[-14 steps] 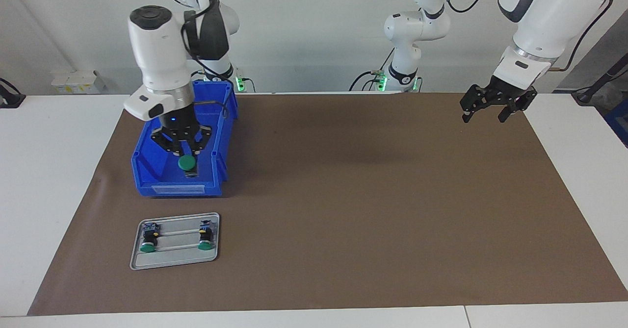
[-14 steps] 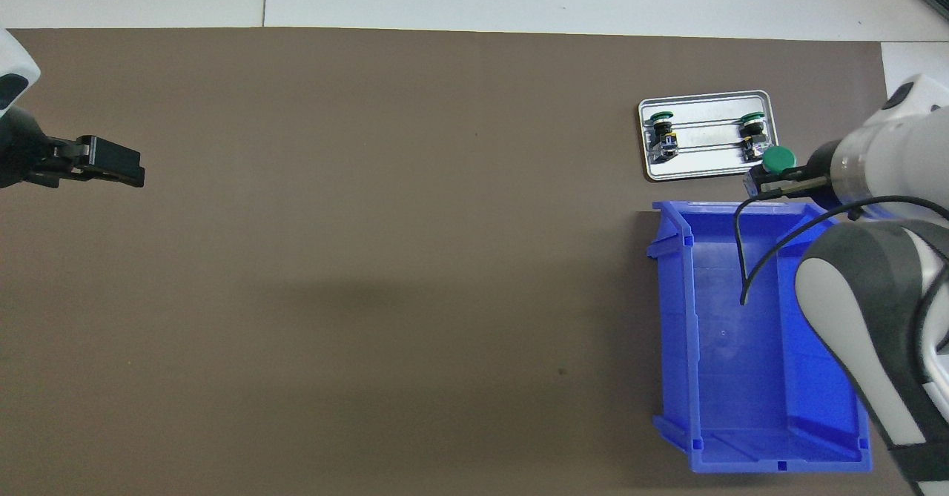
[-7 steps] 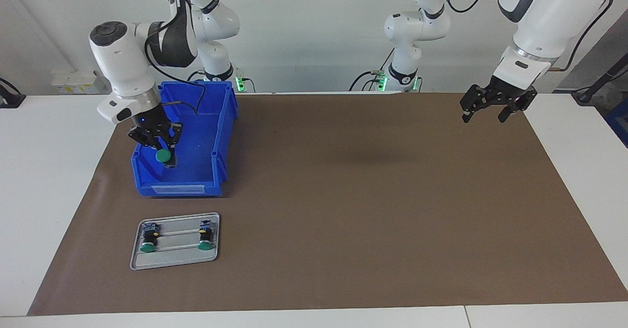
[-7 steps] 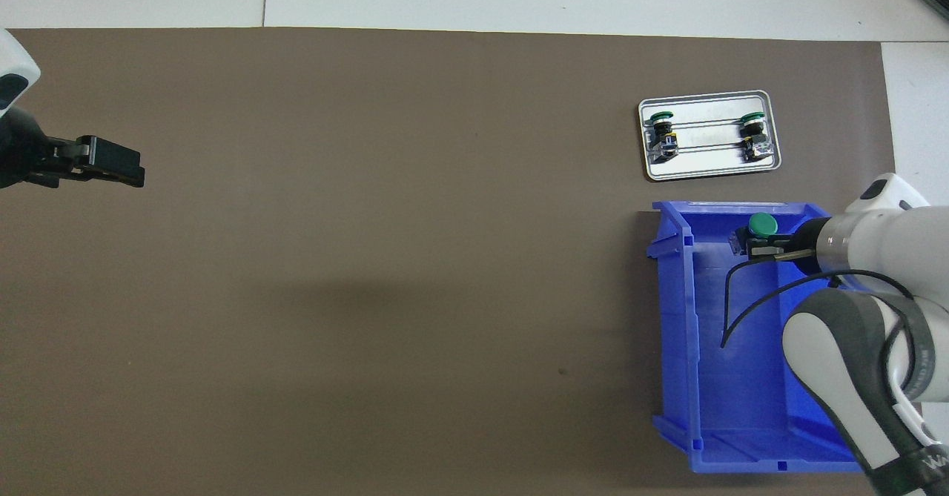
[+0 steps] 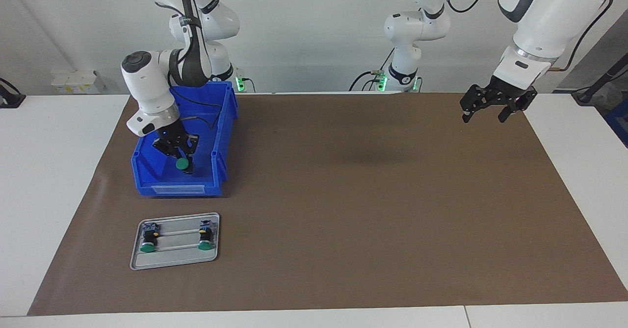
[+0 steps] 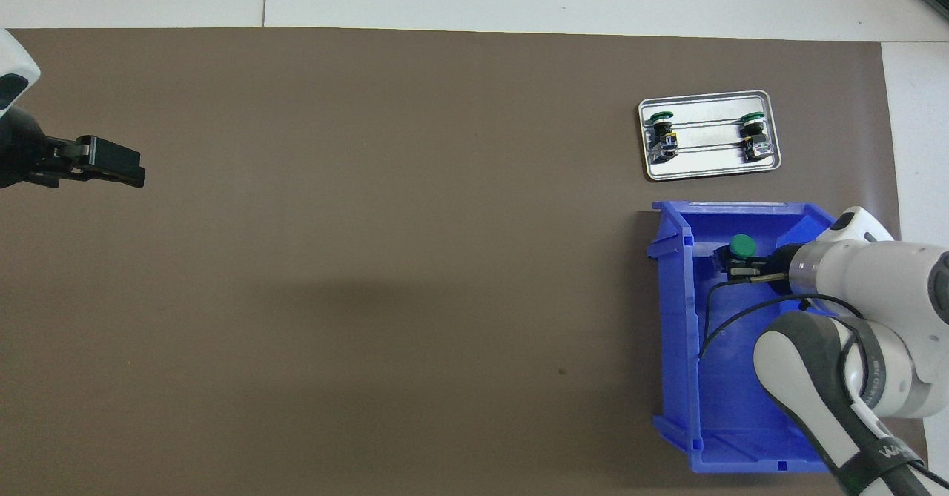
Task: Place and press button with both arms
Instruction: 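Lower the button into the blue bin and open the right gripper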
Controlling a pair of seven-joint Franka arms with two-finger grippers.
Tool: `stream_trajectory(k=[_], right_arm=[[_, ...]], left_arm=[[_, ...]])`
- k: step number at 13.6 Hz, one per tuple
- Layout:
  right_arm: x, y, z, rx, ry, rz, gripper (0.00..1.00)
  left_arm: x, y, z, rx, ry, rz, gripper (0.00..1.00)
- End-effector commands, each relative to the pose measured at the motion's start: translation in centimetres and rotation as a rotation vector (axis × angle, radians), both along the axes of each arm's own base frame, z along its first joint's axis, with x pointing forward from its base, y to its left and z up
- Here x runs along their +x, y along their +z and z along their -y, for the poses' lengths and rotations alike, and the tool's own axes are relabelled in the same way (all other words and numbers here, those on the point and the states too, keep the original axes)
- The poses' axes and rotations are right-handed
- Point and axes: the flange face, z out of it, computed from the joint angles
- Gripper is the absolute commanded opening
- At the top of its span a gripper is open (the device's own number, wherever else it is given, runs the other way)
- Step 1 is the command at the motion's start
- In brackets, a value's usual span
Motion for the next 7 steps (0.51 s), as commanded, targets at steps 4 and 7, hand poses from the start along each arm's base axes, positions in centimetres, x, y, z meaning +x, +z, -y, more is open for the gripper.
stream_trajectory(k=[4, 7], right_arm=[[-0.6, -1.7, 0.3, 0.007, 0.006, 0.024, 0.00], [-0.8, -2.0, 0.1, 0.005, 0.010, 0.028, 0.00]], left_arm=[[-0.8, 0.2, -0.4, 0.005, -0.002, -0.002, 1.00], [-0.8, 0.2, -0.4, 0.005, -0.002, -0.002, 1.00]])
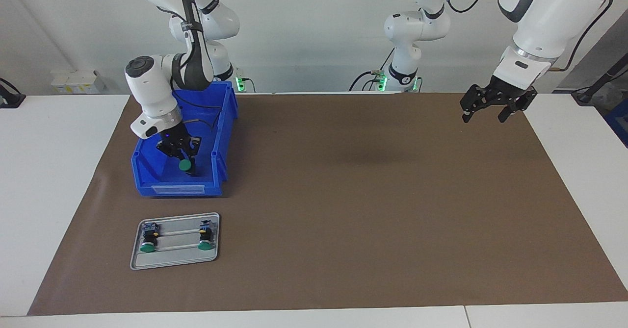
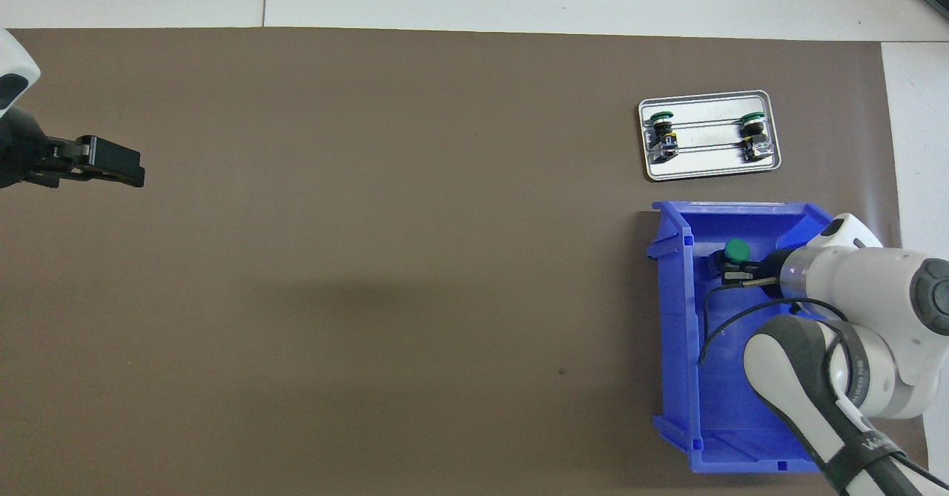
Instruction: Place and press button with both arms
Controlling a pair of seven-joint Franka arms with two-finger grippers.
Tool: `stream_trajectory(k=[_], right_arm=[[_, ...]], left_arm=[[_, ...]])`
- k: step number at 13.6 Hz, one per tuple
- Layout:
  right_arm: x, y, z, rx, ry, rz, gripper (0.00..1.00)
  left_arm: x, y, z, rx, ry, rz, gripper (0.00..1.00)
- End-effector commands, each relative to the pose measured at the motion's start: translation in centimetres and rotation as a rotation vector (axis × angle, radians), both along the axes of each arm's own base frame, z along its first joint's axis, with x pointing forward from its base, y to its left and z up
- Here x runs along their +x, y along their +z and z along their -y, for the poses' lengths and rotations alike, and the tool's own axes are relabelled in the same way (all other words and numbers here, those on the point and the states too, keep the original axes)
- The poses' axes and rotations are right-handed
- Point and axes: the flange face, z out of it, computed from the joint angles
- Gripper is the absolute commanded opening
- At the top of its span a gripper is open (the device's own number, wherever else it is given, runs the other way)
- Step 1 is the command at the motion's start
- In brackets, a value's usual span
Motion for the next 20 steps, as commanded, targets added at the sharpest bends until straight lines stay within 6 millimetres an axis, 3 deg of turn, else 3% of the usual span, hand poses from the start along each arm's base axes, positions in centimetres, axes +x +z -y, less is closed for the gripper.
stream_trajectory(k=[1, 4, 6, 8, 10, 11, 13, 16, 20], right_arm=[[-0.8, -0.7, -0.1, 0.011, 0.014, 0.025, 0.03], [-1.1, -1.1, -0.1, 0.011, 0.014, 0.021, 0.24], [-1.2, -1.2, -0.2, 0.013, 0.008, 0.016, 0.51], [-1.3, -1.2, -0.2, 0.014, 0.008, 0.016, 0.61], [-1.3, -1.2, -0.2, 0.014, 0.007, 0.013, 0.83], [-1.4, -1.1, -0.2, 0.016, 0.007, 0.010, 0.99], [-1.1, -0.2, -0.1, 0.017, 0.017, 0.019, 0.99], [1.0, 4.4, -0.2, 0.030, 0.027, 0.025, 1.00], [5.1, 15.5, 1.0, 0.035, 0.014, -0.016, 1.00]], left_arm=[[-0.8, 0.2, -0.4, 0.005, -0.002, -0.002, 1.00], [-0.8, 0.2, -0.4, 0.005, -0.002, -0.004, 1.00], [-0.8, 0.2, -0.4, 0.005, -0.002, -0.002, 1.00], [-0.8, 0.2, -0.4, 0.005, -0.002, -0.002, 1.00], [-0.8, 0.2, -0.4, 0.005, -0.002, -0.004, 1.00], [-0.8, 0.2, -0.4, 0.005, -0.002, -0.002, 1.00], [-0.8, 0.2, -0.4, 0.005, -0.002, -0.002, 1.00], [-0.8, 0.2, -0.4, 0.005, -0.002, -0.002, 1.00], [-0.8, 0.2, -0.4, 0.005, -0.002, -0.002, 1.00]])
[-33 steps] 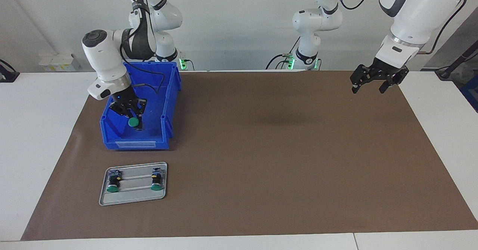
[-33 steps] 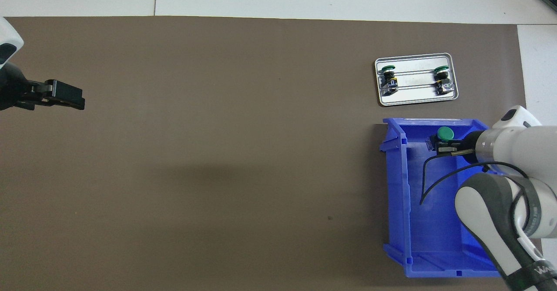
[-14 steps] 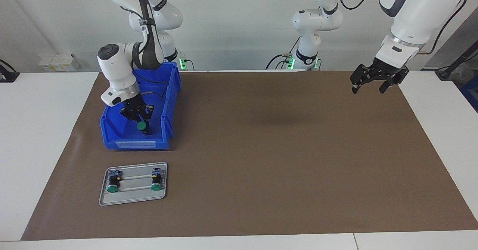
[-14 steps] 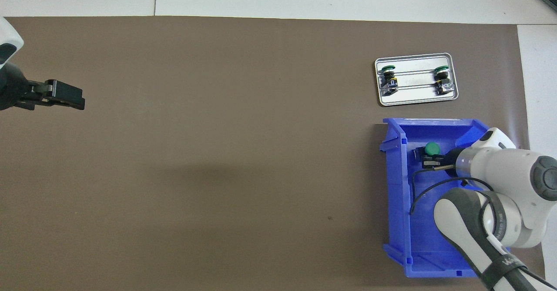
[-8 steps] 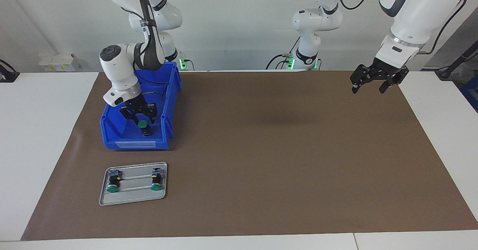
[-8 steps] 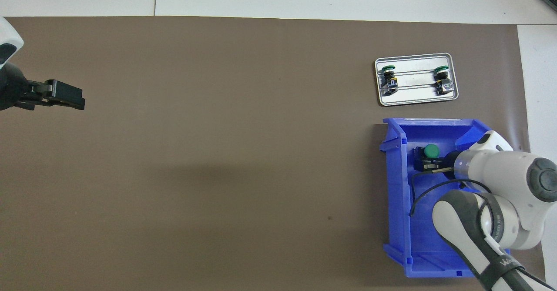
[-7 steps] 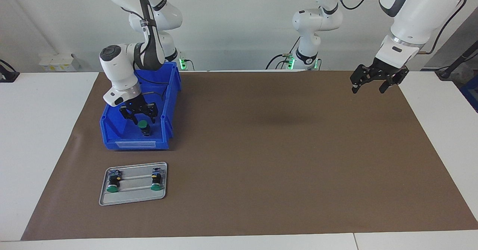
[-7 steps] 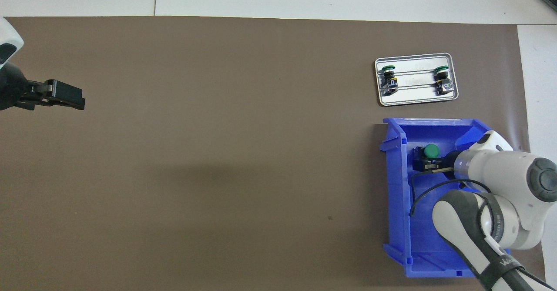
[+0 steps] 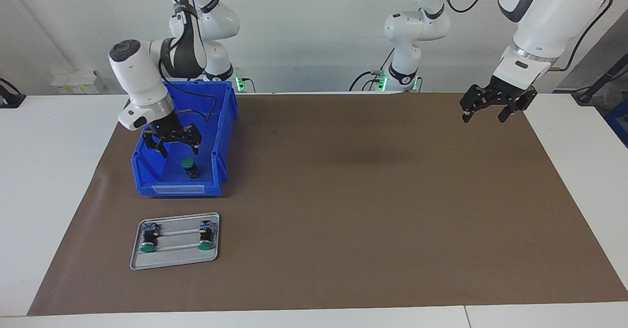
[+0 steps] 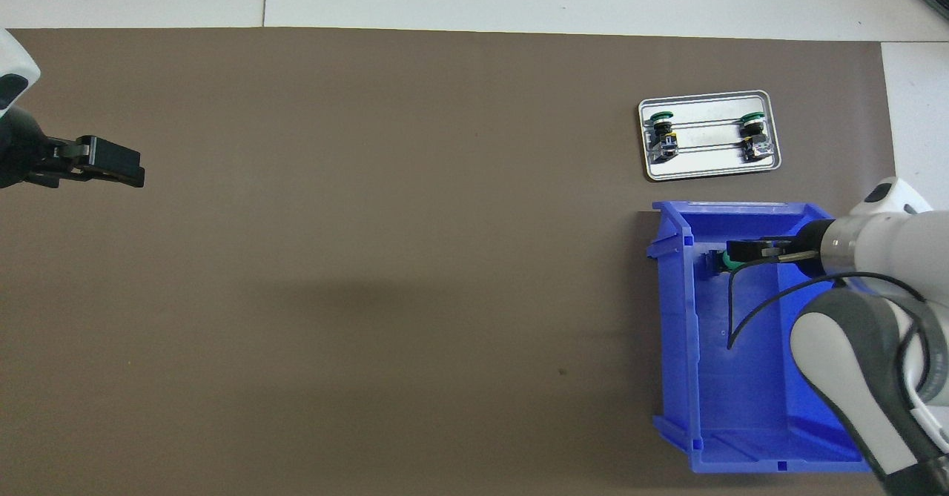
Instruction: Place and press button with both arms
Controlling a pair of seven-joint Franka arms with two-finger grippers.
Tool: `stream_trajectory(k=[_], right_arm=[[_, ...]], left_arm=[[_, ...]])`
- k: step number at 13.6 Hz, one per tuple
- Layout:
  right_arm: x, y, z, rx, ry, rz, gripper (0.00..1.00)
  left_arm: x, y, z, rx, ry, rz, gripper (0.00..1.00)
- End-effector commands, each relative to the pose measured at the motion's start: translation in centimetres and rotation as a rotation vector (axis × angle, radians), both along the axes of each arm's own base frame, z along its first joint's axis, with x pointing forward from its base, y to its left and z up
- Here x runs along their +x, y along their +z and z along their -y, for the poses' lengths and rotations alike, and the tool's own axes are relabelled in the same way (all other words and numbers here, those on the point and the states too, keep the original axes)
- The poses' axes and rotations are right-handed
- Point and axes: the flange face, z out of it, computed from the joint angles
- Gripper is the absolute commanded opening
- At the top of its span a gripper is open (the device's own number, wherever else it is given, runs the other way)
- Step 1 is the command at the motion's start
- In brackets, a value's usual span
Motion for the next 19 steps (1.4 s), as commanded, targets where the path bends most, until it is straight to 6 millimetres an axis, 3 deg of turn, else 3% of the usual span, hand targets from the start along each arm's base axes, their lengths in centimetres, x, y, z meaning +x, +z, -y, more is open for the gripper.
stream_trajectory(k=[1, 4, 7, 9, 15, 19], right_arm=[[2.0, 7.2, 1.7, 0.003, -0.047, -0.031, 1.00], [2.6, 14.1, 2.3, -0.007, -0.115, -0.091, 1.00], [2.1, 18.9, 3.0, -0.071, -0.113, -0.119, 1.00], [2.2, 18.3, 2.6, -0.073, -0.133, -0.171, 1.00], [-0.6, 15.8, 6.1, -0.056, -0.125, -0.224, 1.00], [1.5, 18.0, 5.3, -0.113, -0.096, -0.166, 1.00]], left_arm=[[-0.8, 0.2, -0.4, 0.005, -0.002, -0.002, 1.00], [-0.8, 0.2, -0.4, 0.005, -0.004, -0.002, 1.00], [-0.8, 0.2, -0.4, 0.005, -0.002, -0.002, 1.00], [-0.8, 0.2, -0.4, 0.005, -0.002, -0.002, 1.00], [-0.8, 0.2, -0.4, 0.005, -0.002, -0.002, 1.00], [-0.8, 0.2, -0.4, 0.005, -0.002, -0.003, 1.00]])
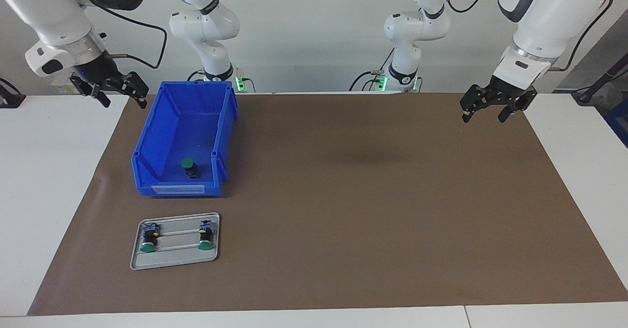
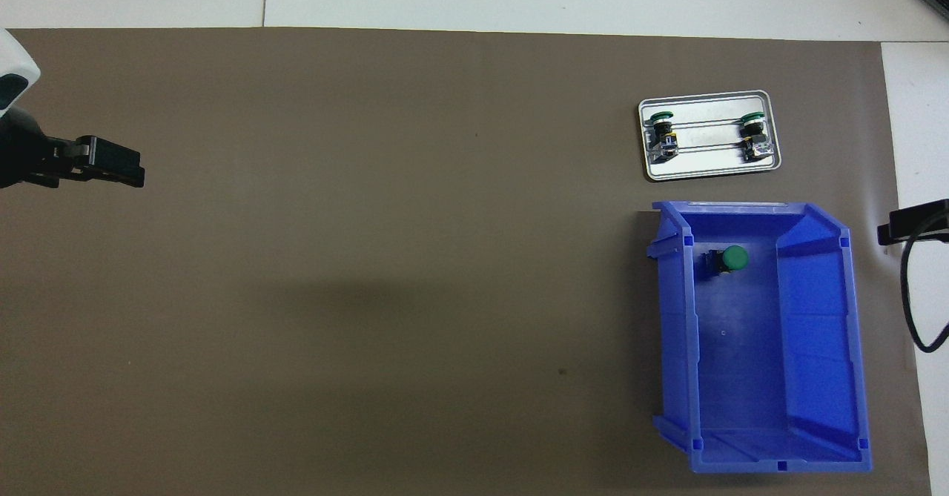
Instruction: Place and press button with both arms
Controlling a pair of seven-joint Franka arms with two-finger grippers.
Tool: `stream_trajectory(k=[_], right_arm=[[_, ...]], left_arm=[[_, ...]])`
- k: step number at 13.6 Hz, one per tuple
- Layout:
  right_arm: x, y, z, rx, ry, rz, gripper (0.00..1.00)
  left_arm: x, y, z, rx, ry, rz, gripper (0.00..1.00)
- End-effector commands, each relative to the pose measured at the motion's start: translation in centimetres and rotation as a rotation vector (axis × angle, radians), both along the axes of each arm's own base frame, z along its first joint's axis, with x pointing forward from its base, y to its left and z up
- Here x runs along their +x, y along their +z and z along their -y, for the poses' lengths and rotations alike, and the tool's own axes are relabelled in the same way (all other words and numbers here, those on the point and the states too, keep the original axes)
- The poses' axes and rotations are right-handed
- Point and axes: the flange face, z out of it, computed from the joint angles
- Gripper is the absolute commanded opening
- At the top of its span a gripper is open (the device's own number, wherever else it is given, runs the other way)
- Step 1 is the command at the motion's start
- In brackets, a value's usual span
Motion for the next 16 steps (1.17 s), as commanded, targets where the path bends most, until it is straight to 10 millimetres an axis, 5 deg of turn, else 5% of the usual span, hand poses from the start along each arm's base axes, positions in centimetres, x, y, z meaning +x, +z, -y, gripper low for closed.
stream_trajectory(k=[1, 6, 16], right_arm=[[1.0, 1.8, -1.3, -0.041, 0.051, 0.034, 1.00], [1.3, 2.5, -5.1, -0.027, 0.082, 0.029, 1.00], [1.1, 2.8, -5.2, -0.036, 0.064, 0.032, 1.00]], left_arm=[[-0.8, 0.2, -0.4, 0.005, -0.002, -0.003, 1.00], [-0.8, 0.2, -0.4, 0.005, -0.002, -0.002, 1.00], [-0.8, 0.2, -0.4, 0.005, -0.002, -0.002, 1.00]])
